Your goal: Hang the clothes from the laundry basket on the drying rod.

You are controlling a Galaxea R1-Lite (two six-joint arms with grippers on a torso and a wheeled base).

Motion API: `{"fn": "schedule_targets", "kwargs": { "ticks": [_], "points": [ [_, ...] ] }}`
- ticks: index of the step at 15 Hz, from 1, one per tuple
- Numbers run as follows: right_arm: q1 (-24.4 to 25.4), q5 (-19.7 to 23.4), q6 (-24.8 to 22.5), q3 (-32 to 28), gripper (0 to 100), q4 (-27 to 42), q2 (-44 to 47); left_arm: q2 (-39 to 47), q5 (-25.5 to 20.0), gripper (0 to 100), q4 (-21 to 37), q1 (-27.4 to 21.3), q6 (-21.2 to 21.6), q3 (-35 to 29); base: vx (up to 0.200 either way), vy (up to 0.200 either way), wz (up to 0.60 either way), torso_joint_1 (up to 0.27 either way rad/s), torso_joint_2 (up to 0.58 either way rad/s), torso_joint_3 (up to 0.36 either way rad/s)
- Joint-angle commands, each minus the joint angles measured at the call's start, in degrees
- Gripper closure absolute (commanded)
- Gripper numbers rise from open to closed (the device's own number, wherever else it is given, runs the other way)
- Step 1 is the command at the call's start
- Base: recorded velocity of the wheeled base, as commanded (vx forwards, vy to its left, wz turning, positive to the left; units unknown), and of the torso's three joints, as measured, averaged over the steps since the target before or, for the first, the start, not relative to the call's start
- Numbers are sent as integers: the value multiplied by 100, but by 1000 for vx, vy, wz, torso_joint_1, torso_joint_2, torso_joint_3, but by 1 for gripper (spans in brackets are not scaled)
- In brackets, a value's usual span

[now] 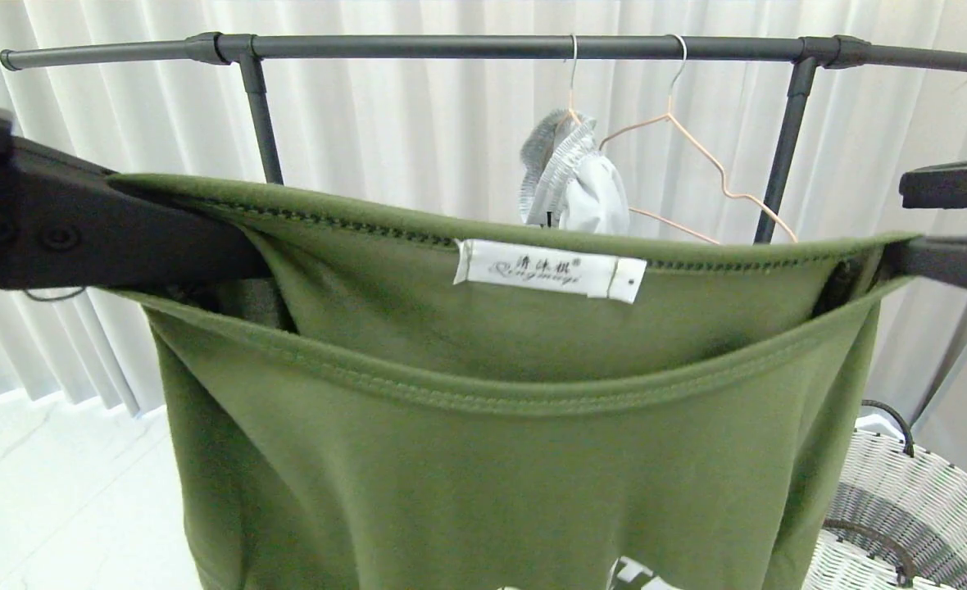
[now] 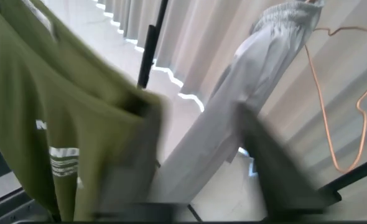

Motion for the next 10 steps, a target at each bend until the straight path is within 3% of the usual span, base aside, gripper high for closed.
{"fn": "schedule_targets", "kwargs": {
  "ticks": [1, 5, 6, 7, 10],
  "points": [
    [-9, 34, 8, 438, 0, -9, -391, -6, 47, 100, 0, 268, 5, 89, 0, 0, 0, 0, 0, 0],
    [-53, 122, 351, 640, 0, -18, -725, -33, 908, 100, 0, 312, -4, 520, 0, 0, 0, 0, 0, 0],
    [-132, 122, 395, 640, 0, -18, -725, -59, 952, 100, 0, 312, 5, 555, 0, 0, 0, 0, 0, 0],
    [-413, 105, 412, 640, 0, 70, -707, -112, 970, 100, 0, 312, 5, 582, 0, 0, 0, 0, 0, 0],
    [-1714, -80, 333, 587, 0, 1221, -505, -516, 987, 100, 0, 312, 40, 1144, 0, 0, 0, 0, 0, 0]
  ]
}}
